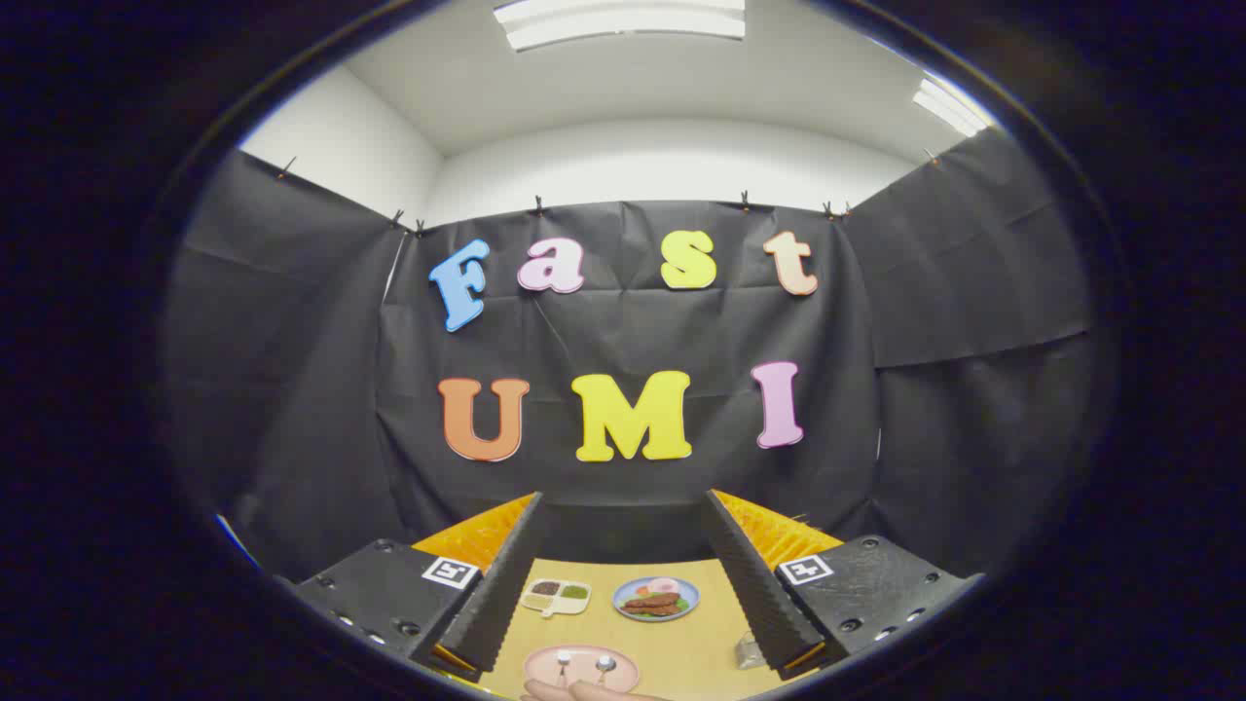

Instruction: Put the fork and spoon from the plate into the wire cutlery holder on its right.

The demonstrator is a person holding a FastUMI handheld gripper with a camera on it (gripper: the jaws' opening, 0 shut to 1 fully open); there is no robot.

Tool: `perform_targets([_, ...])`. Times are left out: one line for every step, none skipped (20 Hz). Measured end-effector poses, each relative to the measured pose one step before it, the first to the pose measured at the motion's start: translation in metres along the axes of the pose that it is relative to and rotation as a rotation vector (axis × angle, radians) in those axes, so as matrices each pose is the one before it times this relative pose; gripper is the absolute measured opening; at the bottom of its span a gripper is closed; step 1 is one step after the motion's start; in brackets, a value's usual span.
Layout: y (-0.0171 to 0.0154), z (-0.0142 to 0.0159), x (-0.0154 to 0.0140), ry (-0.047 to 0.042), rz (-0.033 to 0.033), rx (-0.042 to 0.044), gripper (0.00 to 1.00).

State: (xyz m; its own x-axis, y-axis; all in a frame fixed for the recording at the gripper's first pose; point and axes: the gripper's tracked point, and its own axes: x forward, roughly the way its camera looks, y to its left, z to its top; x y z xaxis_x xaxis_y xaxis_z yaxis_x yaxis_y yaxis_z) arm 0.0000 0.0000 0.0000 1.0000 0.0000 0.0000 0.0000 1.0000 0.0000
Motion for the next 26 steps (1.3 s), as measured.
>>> perform_targets([0.00524, -0.00637, -0.00008, 0.01710, 0.01788, -0.00742, 0.96])
perform_targets([0.00070, -0.00369, 0.00160, 0.01593, 0.00998, 0.01309, 0.96])
perform_targets([-0.00197, -0.00317, 0.00260, 0.01726, 0.00765, 0.02141, 0.96])
perform_targets([-0.00349, -0.00360, 0.00343, 0.01785, -0.00620, 0.01420, 0.97])
perform_targets([-0.00552, -0.00313, 0.00263, 0.01575, -0.01475, 0.00225, 0.97])
perform_targets([-0.00519, -0.00357, 0.00241, 0.01481, -0.01740, -0.00400, 0.97])
perform_targets([-0.00217, -0.00429, 0.00202, 0.00770, -0.01029, -0.00134, 0.97])
perform_targets([0.00146, -0.00201, 0.00106, 0.00424, 0.00816, -0.00348, 0.96])
perform_targets([0.00365, -0.00366, 0.00210, 0.00784, 0.00115, -0.00541, 0.96])
perform_targets([0.00022, -0.00344, 0.00253, 0.01041, 0.00078, -0.00830, 0.96])
perform_targets([0.00065, -0.00581, 0.00340, 0.01176, -0.00052, -0.01382, 0.96])
perform_targets([-0.00037, -0.00563, 0.00471, 0.01690, -0.00709, -0.01397, 0.96])
perform_targets([0.00028, -0.00866, 0.00488, 0.02156, 0.00012, -0.00830, 0.96])
perform_targets([0.00168, -0.00843, 0.00597, 0.02681, 0.00201, -0.00198, 0.96])
perform_targets([0.00055, -0.01288, 0.00601, 0.03809, -0.00201, -0.00188, 0.96])
perform_targets([0.00035, -0.01150, 0.00676, 0.03739, -0.00594, 0.00003, 0.96])
perform_targets([0.00106, -0.01128, 0.00897, 0.03625, -0.00109, 0.00073, 0.96])
perform_targets([0.00299, -0.01129, 0.00894, 0.03949, 0.00354, -0.00240, 0.96])
perform_targets([0.00360, -0.01411, 0.00895, 0.04459, 0.00151, -0.00392, 0.96])
perform_targets([0.00193, -0.01090, 0.00880, 0.04131, 0.00217, -0.00114, 0.96])
perform_targets([0.00313, -0.01254, 0.01021, 0.04158, 0.00578, -0.00047, 0.96])
perform_targets([0.00468, -0.01146, 0.01090, 0.04351, 0.01089, -0.00129, 0.96])
perform_targets([0.00506, -0.01385, 0.01161, 0.05415, 0.00722, 0.00090, 0.97])
perform_targets([0.00422, -0.01206, 0.01176, 0.04886, 0.00861, -0.00230, 0.97])
perform_targets([0.00166, -0.01463, 0.00977, 0.04657, 0.00219, 0.00071, 0.97])
perform_targets([0.00315, -0.01285, 0.01118, 0.04781, 0.00652, 0.00260, 0.97])
